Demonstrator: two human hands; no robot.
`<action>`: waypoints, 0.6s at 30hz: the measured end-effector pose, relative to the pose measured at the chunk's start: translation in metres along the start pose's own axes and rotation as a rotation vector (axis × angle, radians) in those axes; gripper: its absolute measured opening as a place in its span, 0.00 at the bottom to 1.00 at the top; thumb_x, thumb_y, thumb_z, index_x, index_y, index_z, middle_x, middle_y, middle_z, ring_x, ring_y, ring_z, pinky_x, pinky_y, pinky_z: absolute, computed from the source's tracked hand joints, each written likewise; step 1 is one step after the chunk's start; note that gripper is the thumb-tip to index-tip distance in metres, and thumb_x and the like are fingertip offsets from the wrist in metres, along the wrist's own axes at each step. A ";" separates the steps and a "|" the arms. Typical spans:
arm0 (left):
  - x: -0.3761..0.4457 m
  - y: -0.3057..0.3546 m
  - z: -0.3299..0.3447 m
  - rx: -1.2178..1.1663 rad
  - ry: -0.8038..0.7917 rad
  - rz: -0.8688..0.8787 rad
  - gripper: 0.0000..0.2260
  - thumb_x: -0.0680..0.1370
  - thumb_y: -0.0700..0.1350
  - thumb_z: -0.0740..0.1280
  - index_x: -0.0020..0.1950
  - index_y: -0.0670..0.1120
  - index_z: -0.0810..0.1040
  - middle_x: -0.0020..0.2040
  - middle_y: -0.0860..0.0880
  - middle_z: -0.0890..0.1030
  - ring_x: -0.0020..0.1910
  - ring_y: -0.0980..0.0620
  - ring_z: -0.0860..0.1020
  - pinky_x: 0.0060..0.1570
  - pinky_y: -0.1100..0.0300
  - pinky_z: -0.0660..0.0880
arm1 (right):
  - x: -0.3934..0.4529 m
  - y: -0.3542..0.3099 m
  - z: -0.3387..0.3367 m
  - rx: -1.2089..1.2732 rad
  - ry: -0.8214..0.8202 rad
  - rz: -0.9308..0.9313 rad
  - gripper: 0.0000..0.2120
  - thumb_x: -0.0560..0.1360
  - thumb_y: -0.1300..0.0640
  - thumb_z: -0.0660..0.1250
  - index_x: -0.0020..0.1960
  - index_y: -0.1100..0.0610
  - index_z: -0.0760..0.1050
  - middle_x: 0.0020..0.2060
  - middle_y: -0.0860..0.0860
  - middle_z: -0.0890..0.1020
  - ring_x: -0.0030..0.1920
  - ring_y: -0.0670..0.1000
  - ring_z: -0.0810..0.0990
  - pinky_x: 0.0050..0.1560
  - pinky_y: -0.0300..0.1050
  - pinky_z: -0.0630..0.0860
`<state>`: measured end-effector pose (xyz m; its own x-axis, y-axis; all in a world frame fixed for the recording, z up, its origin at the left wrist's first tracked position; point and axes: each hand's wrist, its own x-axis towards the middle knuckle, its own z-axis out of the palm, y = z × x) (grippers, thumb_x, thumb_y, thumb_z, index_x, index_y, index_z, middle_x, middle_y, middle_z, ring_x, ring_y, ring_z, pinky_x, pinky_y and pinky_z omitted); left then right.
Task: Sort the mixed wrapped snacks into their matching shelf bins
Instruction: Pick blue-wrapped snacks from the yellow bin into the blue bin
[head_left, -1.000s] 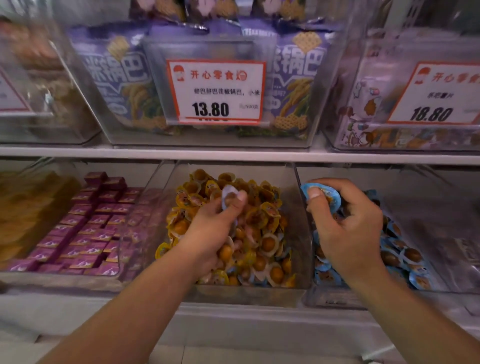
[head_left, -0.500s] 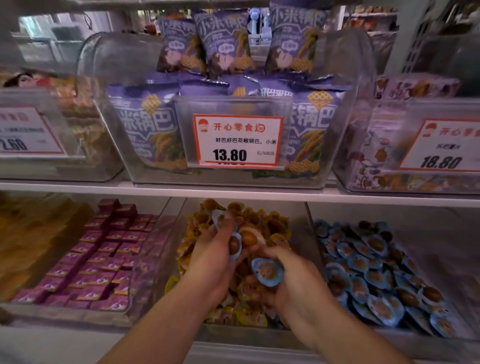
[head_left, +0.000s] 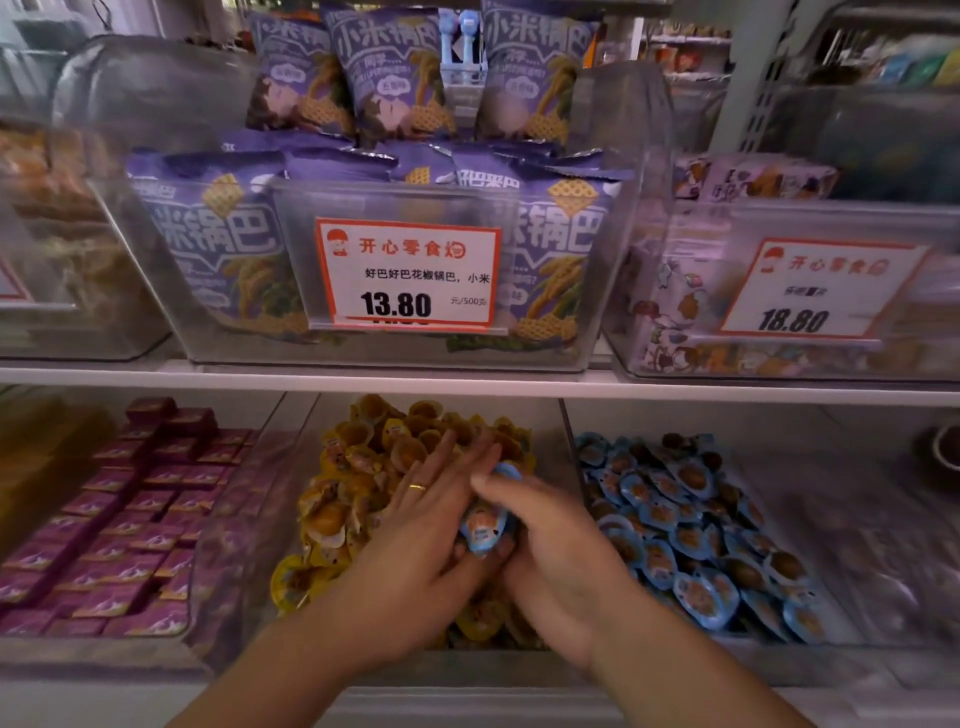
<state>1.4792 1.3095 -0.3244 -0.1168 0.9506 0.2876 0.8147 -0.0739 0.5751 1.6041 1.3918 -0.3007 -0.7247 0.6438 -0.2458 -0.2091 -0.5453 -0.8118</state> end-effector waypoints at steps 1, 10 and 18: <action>0.000 0.002 0.002 0.079 -0.014 0.003 0.32 0.77 0.63 0.54 0.78 0.64 0.43 0.78 0.69 0.44 0.78 0.64 0.37 0.79 0.52 0.46 | -0.003 0.000 -0.001 -0.097 0.025 -0.044 0.10 0.77 0.62 0.68 0.57 0.58 0.83 0.52 0.58 0.85 0.54 0.55 0.85 0.53 0.49 0.81; -0.004 0.011 0.002 -0.020 0.126 0.064 0.29 0.74 0.65 0.64 0.74 0.66 0.62 0.72 0.65 0.68 0.72 0.65 0.64 0.71 0.66 0.62 | -0.041 -0.054 -0.049 -0.302 0.177 -0.417 0.11 0.71 0.57 0.73 0.53 0.52 0.81 0.45 0.53 0.87 0.47 0.55 0.86 0.38 0.43 0.79; -0.037 0.021 -0.018 -0.150 0.455 -0.081 0.14 0.81 0.42 0.65 0.54 0.63 0.81 0.42 0.60 0.84 0.41 0.64 0.81 0.35 0.77 0.71 | -0.071 -0.091 -0.161 -1.117 0.208 -0.049 0.04 0.78 0.48 0.69 0.50 0.42 0.83 0.48 0.38 0.85 0.47 0.32 0.81 0.40 0.25 0.73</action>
<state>1.4900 1.2675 -0.3091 -0.4401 0.7292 0.5240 0.7058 -0.0799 0.7039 1.7803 1.4824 -0.2948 -0.5873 0.7844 -0.1995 0.5432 0.1992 -0.8156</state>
